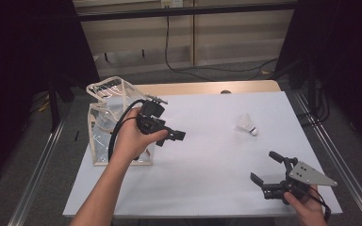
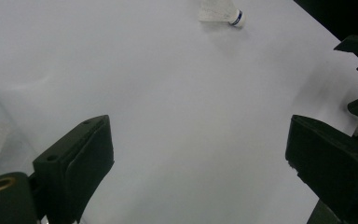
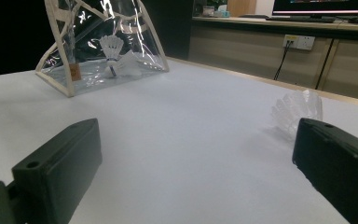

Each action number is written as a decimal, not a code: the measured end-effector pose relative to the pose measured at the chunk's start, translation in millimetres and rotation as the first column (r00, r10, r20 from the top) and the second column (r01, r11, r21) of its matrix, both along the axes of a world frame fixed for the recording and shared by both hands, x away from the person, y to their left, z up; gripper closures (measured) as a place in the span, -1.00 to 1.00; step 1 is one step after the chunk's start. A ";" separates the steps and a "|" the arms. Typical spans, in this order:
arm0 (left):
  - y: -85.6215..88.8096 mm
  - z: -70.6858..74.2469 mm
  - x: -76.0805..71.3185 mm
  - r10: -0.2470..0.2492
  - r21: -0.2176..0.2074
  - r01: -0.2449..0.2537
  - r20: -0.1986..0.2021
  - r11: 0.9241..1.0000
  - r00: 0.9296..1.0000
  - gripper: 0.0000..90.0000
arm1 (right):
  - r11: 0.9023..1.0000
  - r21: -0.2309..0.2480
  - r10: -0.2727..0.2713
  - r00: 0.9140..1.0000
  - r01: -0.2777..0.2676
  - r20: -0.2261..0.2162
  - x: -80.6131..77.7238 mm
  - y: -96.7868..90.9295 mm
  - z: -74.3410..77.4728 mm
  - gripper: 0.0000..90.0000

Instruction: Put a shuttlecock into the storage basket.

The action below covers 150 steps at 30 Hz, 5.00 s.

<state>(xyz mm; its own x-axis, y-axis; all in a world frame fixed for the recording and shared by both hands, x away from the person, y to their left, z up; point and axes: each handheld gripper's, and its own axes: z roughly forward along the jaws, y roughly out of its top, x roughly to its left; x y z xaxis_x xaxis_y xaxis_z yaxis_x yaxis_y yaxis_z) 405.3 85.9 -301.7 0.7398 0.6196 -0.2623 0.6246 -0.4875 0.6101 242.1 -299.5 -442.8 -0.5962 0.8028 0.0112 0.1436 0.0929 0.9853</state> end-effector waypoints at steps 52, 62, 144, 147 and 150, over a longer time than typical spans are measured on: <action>-46.2 -54.4 -8.7 -0.024 -0.002 0.024 0.035 1.000 0.999 -0.86 | 1.000 0.000 -0.001 1.000 0.001 -0.005 0.2 -0.3 0.0 -0.98; -58.1 -59.3 -9.7 -0.040 0.003 0.040 0.037 0.999 0.999 -0.87 | 1.000 0.001 0.002 1.000 -0.002 -0.003 0.3 -0.1 0.1 -0.98; -128.0 -91.7 24.4 -0.037 -0.023 0.038 0.056 0.999 0.998 -0.87 | 1.000 0.004 0.002 1.000 -0.002 -0.010 1.2 -0.9 -0.6 -0.98; -130.7 -92.1 25.8 -0.041 -0.018 0.042 0.056 0.999 0.998 -0.87 | 1.000 0.003 0.002 1.000 -0.002 -0.009 1.3 -1.0 -0.7 -0.98; -132.9 -92.4 27.4 -0.042 -0.018 0.043 0.054 0.999 0.998 -0.88 | 1.000 0.003 0.002 1.000 -0.002 -0.009 1.2 -1.1 -0.6 -0.98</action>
<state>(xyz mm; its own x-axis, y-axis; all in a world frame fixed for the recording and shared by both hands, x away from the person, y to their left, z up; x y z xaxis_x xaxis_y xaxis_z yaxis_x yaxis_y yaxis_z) 432.8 -47.1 -394.1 0.7787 0.5824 -0.2332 0.5697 -0.5009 0.6516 243.3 -300.6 -443.4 -0.5979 0.8014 0.0188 0.1524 0.0907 0.9841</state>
